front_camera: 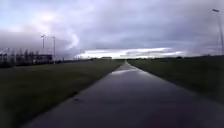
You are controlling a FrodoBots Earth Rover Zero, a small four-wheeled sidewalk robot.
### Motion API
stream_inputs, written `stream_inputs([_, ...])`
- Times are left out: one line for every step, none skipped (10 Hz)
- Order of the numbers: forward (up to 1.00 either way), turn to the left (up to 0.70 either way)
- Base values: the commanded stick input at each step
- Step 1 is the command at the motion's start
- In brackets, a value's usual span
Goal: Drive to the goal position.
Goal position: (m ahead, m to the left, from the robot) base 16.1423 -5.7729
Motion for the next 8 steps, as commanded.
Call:
stream_inputs([0.70, 0.00])
stream_inputs([0.70, 0.00])
stream_inputs([0.70, 0.00])
stream_inputs([0.70, 0.00])
stream_inputs([0.70, 0.00])
stream_inputs([0.70, 0.00])
stream_inputs([0.70, 0.00])
stream_inputs([0.70, 0.00])
